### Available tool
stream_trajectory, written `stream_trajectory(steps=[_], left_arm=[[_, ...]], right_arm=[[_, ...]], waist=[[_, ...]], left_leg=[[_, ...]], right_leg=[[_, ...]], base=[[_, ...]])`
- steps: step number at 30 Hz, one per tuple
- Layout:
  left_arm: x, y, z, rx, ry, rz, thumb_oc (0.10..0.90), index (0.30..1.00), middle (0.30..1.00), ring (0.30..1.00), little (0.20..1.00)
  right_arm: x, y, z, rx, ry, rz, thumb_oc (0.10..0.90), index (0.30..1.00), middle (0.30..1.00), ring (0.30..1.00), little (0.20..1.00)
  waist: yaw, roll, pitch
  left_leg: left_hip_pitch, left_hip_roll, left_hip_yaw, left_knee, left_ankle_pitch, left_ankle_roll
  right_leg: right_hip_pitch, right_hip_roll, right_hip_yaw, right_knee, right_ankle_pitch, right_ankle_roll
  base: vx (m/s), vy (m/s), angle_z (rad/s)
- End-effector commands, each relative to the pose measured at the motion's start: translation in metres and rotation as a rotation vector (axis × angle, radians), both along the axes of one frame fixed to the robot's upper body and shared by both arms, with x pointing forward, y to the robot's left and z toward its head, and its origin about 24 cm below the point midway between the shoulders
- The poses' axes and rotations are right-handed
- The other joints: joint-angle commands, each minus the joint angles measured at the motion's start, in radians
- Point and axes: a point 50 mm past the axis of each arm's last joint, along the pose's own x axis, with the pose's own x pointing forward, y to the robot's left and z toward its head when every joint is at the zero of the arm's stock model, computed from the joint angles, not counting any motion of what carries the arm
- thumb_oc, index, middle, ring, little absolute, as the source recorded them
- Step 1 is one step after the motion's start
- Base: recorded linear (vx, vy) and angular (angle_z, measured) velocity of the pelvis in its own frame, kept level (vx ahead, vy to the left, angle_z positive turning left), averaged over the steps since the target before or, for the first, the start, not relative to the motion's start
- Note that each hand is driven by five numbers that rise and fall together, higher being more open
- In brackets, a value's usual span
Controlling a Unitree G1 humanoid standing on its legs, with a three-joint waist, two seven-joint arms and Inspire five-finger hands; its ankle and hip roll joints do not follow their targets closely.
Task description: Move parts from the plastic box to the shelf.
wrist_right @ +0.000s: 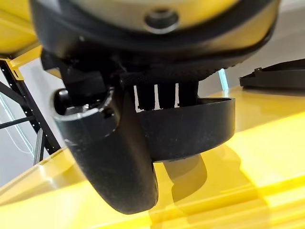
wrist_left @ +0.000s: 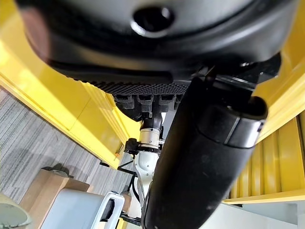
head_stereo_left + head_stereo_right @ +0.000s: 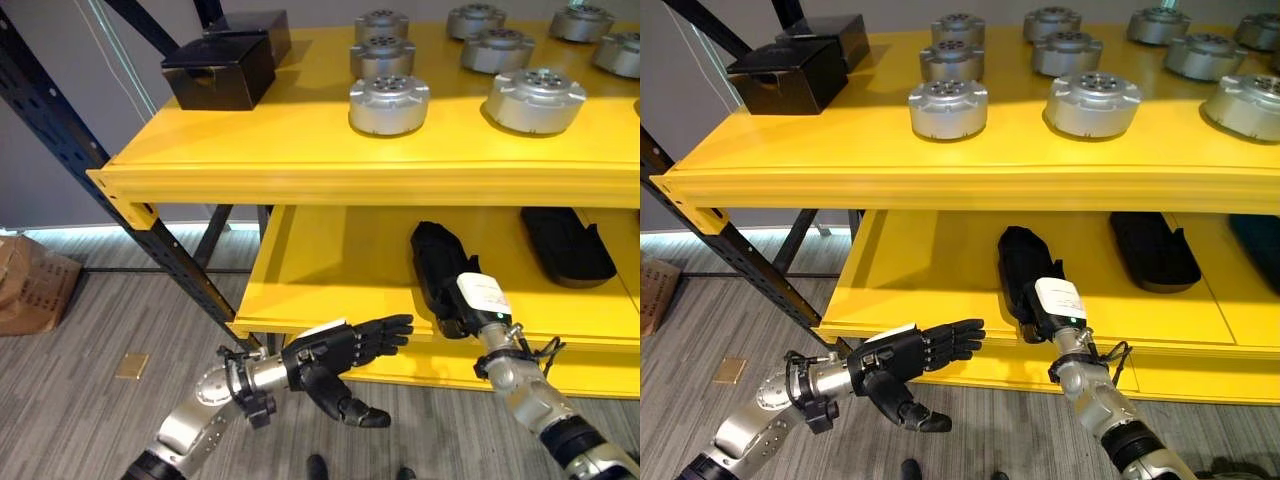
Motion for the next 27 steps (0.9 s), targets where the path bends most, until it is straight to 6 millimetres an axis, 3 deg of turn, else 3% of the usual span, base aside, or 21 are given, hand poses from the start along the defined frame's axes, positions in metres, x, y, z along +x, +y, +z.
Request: stream_trajectory(steps=[1,2,5,7,8,9,12,17,27], left_arm=[[0.015,-0.01,0.045,-0.146,-0.212,-0.009,0.9,1.0,1.0,1.0,1.0],[0.018,-0.01,0.046,-0.15,-0.217,0.006,0.9,1.0,1.0,1.0,1.0],[0.021,-0.008,0.047,-0.148,-0.223,0.006,0.9,1.0,1.0,1.0,1.0],[0.021,-0.006,0.051,-0.15,-0.238,-0.008,0.9,1.0,1.0,1.0,1.0],[0.021,-0.006,0.052,-0.149,-0.241,-0.009,0.9,1.0,1.0,1.0,1.0],[0.019,-0.005,0.053,-0.154,-0.248,-0.004,0.9,1.0,1.0,1.0,1.0],[0.018,-0.002,0.054,-0.167,-0.253,0.004,0.9,1.0,1.0,1.0,1.0],[0.02,0.006,0.057,-0.16,-0.272,0.014,0.9,1.0,1.0,1.0,1.0],[0.024,0.01,0.07,-0.192,-0.353,0.065,0.9,1.0,1.0,1.0,1.0]], right_arm=[[0.034,0.01,0.055,-0.035,-0.193,0.089,0.4,0.3,0.3,0.3,0.3],[0.036,0.011,0.055,-0.047,-0.192,0.096,0.4,0.3,0.3,0.3,0.3],[0.039,0.011,0.056,-0.05,-0.192,0.102,0.4,0.3,0.3,0.3,0.3],[0.043,0.017,0.058,-0.06,-0.197,0.116,0.4,0.3,0.3,0.3,0.3],[0.044,0.018,0.059,-0.061,-0.198,0.117,0.4,0.3,0.3,0.3,0.3],[0.045,0.02,0.06,-0.062,-0.194,0.121,0.4,0.3,0.3,0.3,0.3],[0.044,0.021,0.059,-0.063,-0.189,0.132,0.4,0.3,0.3,0.3,0.3],[0.043,0.019,0.06,-0.066,-0.18,0.141,0.4,0.3,0.3,0.3,0.3],[0.039,0.01,0.054,-0.096,-0.184,0.088,0.4,0.3,0.3,0.3,0.3]], waist=[[0.014,-0.069,-0.005],[0.024,-0.075,0.013],[0.028,-0.071,0.021],[0.037,-0.056,0.024],[0.038,-0.058,0.023],[0.051,-0.046,0.023],[0.075,-0.039,0.033],[0.082,-0.037,0.025],[0.094,-0.038,-0.005]], left_leg=[[-0.029,-0.051,0.078,0.482,-0.209,0.056],[-0.126,-0.04,0.027,0.645,-0.163,0.038],[-0.173,-0.03,-0.001,0.638,-0.159,0.037],[-0.143,-0.033,-0.007,0.371,-0.134,0.043],[-0.139,-0.037,-0.007,0.34,-0.124,0.043],[-0.132,-0.031,-0.049,0.139,-0.052,0.023],[-0.165,-0.015,-0.127,0.018,0.055,-0.015],[-0.128,-0.004,-0.117,-0.034,0.027,-0.016],[-0.018,-0.044,-0.103,-0.073,-0.055,0.02]], right_leg=[[-0.067,0.03,0.01,0.017,0.048,-0.054],[-0.059,0.038,0.024,0.021,0.052,-0.07],[-0.059,0.049,0.047,0.025,0.053,-0.07],[-0.049,0.061,0.083,0.025,0.043,-0.055],[-0.05,0.059,0.088,0.023,0.044,-0.053],[-0.027,0.066,0.109,-0.002,0.044,-0.044],[0.013,0.067,0.145,-0.041,0.054,-0.034],[0.025,0.041,0.111,-0.044,0.042,-0.022],[0.012,0.001,0.056,-0.034,0.045,0.01]], base=[[0.02,-0.21,-0.13],[0.02,-0.209,-0.19],[0.02,-0.045,-0.23],[0.08,0.12,-0.22],[0.15,0.203,-0.13],[0.14,0.152,-0.13],[0.14,0.101,-0.24],[0.12,0.153,-0.55],[0.11,0.138,-0.04]])
